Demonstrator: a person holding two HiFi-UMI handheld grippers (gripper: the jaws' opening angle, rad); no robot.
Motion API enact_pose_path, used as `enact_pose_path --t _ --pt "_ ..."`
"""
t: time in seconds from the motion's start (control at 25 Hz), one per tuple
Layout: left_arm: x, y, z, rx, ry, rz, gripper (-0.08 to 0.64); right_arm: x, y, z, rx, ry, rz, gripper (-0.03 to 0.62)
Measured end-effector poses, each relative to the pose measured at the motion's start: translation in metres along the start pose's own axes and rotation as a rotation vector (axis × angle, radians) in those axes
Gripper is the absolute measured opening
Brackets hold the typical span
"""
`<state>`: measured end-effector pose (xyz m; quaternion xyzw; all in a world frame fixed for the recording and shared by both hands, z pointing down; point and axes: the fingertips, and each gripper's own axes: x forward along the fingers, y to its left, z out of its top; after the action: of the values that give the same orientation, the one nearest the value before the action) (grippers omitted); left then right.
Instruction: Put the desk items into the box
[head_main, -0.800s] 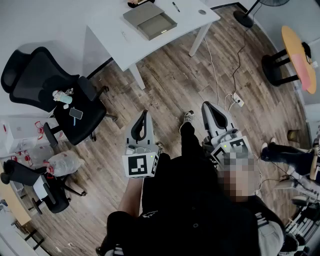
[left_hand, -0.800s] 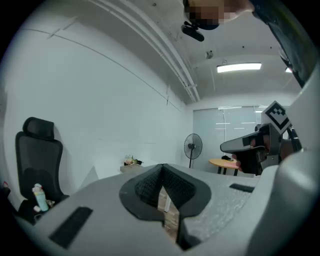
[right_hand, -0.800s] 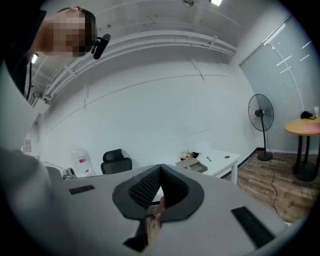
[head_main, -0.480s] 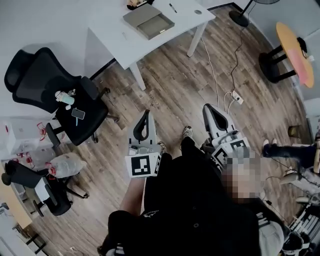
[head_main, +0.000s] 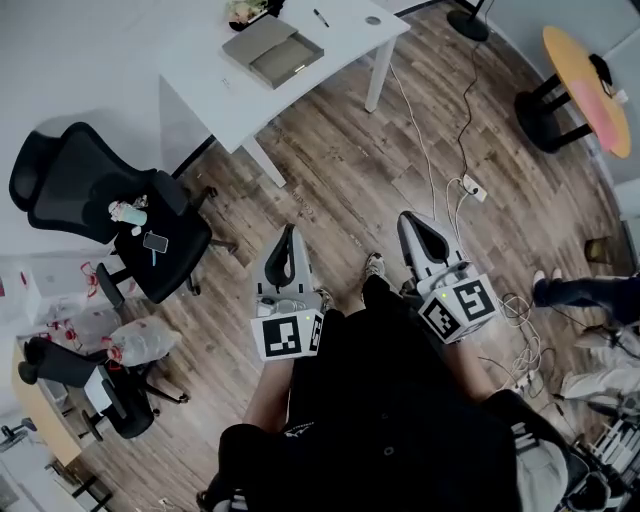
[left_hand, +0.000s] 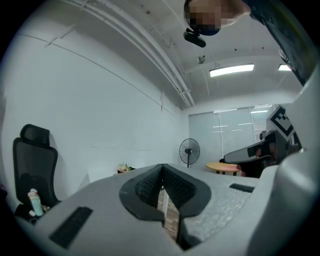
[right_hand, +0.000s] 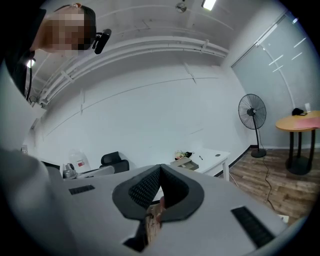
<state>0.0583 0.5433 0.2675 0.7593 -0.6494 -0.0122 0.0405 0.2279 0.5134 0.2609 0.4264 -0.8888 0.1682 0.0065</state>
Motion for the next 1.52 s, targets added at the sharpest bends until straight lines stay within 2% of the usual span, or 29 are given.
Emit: enact_pose_path --t 0.28,0.48,0.76,1.08,1.28,1.4,1.52 --pt "0.054 -0.038 0.003 0.039 0.009 0.033 0.008 0.015 -0.061 0.038 -0.068 -0.077 0.03 -0.002" --pt "0.087 -0.067 -0.003 0.05 0.007 0.075 0.008 0.017 -0.104 0.047 -0.082 -0.071 0.066 -0.002" --pt "0.119 -0.094 -0.012 0.058 0.037 0.072 0.008 0.017 -0.156 0.055 -0.067 -0.055 0.027 -0.002" --pt "0.168 -0.082 -0.012 0.058 0.024 0.055 0.008 0.049 -0.184 0.058 -0.057 -0.049 -0.014 -0.002" --pt "0.222 -0.064 -0.021 0.056 0.028 0.0 0.008 0.084 -0.206 0.065 -0.066 -0.058 -0.074 -0.002" --pt "0.258 -0.054 -0.009 0.081 0.005 -0.037 0.008 0.111 -0.224 0.071 -0.052 -0.047 -0.108 -0.002" --pt "0.297 -0.032 -0.001 0.069 -0.016 -0.033 0.008 0.147 -0.235 0.082 -0.06 -0.043 -0.12 -0.002"
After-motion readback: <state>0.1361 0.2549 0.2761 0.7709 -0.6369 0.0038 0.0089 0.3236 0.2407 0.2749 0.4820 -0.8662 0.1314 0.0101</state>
